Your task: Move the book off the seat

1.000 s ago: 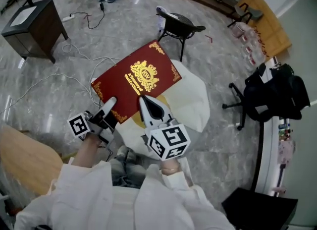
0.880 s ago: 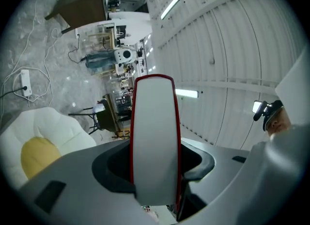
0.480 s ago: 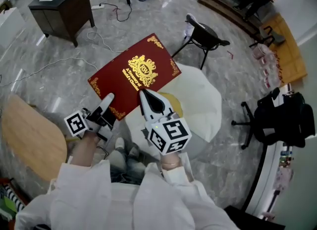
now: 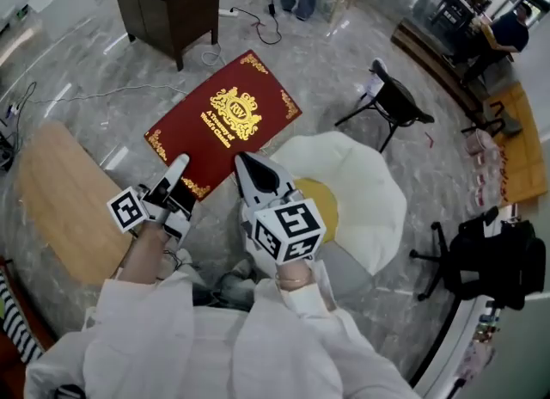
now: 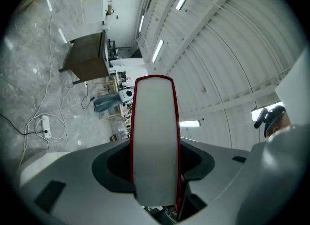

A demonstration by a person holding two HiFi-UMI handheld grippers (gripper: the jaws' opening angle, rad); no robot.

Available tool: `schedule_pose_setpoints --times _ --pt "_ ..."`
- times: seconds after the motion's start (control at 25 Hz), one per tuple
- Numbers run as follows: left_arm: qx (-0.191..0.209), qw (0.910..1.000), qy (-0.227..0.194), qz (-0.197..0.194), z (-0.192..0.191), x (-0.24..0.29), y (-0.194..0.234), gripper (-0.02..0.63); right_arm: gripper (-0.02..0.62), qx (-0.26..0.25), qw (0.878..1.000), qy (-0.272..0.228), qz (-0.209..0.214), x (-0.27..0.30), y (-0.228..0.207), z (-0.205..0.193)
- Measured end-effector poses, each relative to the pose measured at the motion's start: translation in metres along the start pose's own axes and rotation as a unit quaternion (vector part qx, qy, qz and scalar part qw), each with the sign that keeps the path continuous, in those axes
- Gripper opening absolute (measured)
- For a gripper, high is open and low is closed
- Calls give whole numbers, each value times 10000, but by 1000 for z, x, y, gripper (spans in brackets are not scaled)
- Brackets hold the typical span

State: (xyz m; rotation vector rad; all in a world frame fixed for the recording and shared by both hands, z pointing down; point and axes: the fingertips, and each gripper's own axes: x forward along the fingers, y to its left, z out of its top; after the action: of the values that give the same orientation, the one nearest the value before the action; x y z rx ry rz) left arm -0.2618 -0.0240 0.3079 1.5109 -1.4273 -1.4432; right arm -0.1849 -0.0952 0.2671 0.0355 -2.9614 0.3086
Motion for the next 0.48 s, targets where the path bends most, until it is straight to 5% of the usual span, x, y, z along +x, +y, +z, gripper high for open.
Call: schedule_pose_setpoints --times 0.28,0.48 --pt "294 9981 -483 236 -4 -10 -14 241 11 20 9990 30 440 -3 -2 10" --pt "382 9960 -718 363 81 -92 -9 241 11 -63 9969 79 783 77 97 1"
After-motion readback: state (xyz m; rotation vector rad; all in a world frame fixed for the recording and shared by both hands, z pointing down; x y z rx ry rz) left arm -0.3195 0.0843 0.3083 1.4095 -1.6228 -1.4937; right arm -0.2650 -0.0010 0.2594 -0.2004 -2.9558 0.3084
